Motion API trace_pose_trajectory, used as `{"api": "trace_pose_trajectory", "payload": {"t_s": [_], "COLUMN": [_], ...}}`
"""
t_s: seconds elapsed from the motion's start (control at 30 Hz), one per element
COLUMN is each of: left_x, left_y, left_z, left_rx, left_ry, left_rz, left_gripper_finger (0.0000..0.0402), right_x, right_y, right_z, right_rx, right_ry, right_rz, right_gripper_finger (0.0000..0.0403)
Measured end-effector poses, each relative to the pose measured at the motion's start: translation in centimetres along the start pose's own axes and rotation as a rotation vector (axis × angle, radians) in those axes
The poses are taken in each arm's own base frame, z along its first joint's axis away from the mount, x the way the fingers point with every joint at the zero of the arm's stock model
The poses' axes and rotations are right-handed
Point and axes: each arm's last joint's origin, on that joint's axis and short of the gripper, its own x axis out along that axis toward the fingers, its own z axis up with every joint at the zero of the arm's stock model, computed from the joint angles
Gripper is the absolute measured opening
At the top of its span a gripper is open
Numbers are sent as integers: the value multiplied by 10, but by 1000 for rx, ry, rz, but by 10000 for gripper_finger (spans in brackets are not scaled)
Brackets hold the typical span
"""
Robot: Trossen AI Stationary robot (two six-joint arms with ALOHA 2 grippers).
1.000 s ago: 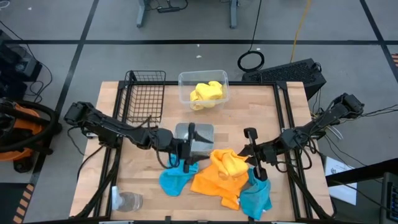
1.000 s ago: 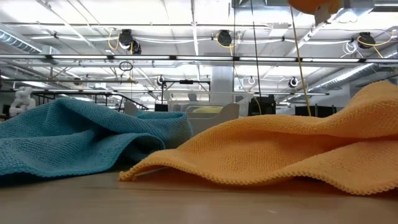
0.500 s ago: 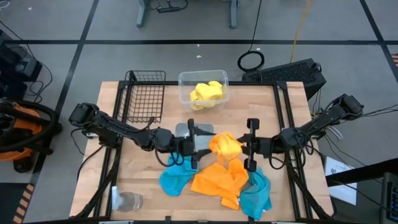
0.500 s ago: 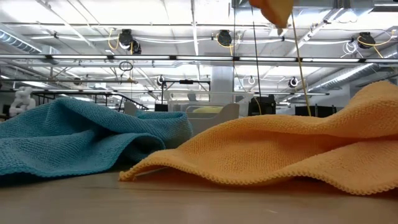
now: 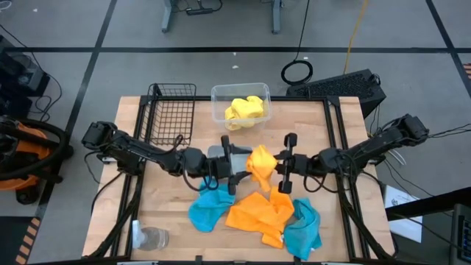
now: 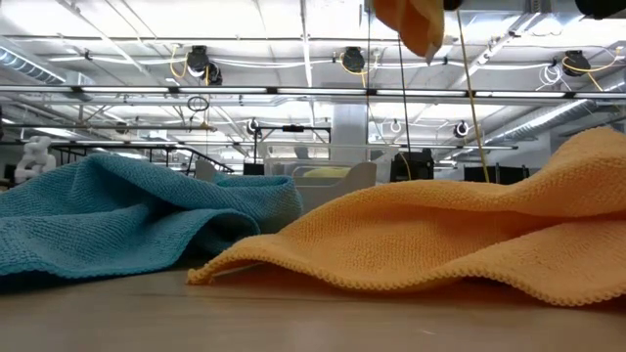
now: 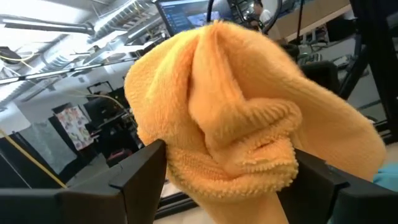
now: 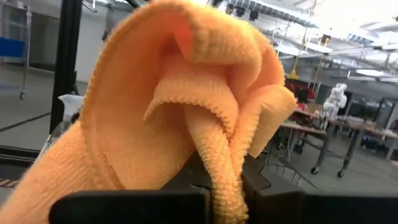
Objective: Sort microfiber towel by color & place in baskets
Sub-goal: Put the top orange microfiber cloth into the gray bin
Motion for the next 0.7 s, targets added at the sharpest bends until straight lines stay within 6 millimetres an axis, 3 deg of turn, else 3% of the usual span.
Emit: {"api": "trace_pose_trajectory", "payload": {"t_s": [0.13, 0.23, 0.47, 0.7], "left_x": [2, 4, 6, 6], "left_y": [7, 7, 6, 7], "left_z": [-4, -7, -12, -12], "left_rx": [24, 59, 85, 77], "left_ry": [4, 4, 0, 1], "left_rz": [11, -22, -48, -46], "left_gripper_finger": [269, 235, 27, 37], "right_x": [1, 1, -1, -12], "right_y": [-1, -1, 0, -3], "right_z": [-1, -1, -3, 5], "right_rx": [44, 59, 94, 194], "right_ry": [3, 5, 37, 70], "right_rz": [-7, -6, 10, 36], "right_gripper_finger": [17, 34, 121, 221]}}
